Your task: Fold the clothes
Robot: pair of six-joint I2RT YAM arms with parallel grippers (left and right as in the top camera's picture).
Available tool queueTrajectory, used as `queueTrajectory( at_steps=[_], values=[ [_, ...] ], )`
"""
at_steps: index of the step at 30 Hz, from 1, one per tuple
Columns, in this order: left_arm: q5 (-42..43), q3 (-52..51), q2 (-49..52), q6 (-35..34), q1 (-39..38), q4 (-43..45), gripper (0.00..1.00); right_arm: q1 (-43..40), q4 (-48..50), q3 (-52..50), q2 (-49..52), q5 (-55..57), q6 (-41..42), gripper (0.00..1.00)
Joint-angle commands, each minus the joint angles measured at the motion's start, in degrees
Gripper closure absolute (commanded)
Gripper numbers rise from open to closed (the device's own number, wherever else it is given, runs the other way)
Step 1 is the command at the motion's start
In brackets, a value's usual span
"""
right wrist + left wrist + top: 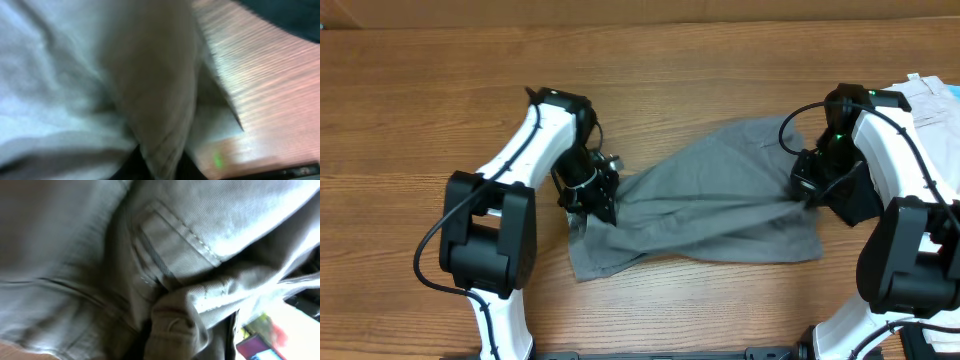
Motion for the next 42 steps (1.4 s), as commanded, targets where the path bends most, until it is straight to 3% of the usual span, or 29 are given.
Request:
queueTrajectory(
  at_steps=[1, 5, 18, 25, 31, 33, 42],
  values=[
    [-0.76, -1.4, -1.27, 1.01, -2.01, -0.94, 0.3, -1.42, -1.55, 0.0, -1.86, 3.74, 0.66, 0.0],
    [-4.28, -1.4, -1.27, 0.66, -2.73, -1.49, 0.2, -1.6, -2.54, 0.02, -1.86, 3.76, 0.66, 0.0],
    [-12.48, 15.54, -5.97, -2.56, -0.35, -3.17, 0.23, -1.6, -3.17, 9.99, -3.63, 2.05, 0.13, 0.0],
    [-10.27, 12.76, -5.64, -4.0, -1.51, -2.75, 0.24, -1.6, -2.29, 10.51, -3.96, -1.9, -2.86, 0.0],
    [-1.99, 1.88, -5.6, 1.18, -4.22, -2.51, 0.27, -1.6, -2.32, 10.51, -3.96, -1.86, -4.2, 0.0],
    [0.26, -1.57, -5.6, 2.97, -5.6, -2.25, 0.3, -1.6, -2.25, 10.51, -3.96, -1.9, -4.28, 0.0],
    [3.58, -14.71, -5.6, 5.44, -11.13, 1.92, 0.64, -1.6, -2.12, 10.51, -3.96, -1.88, -4.33, 0.0]
  ],
)
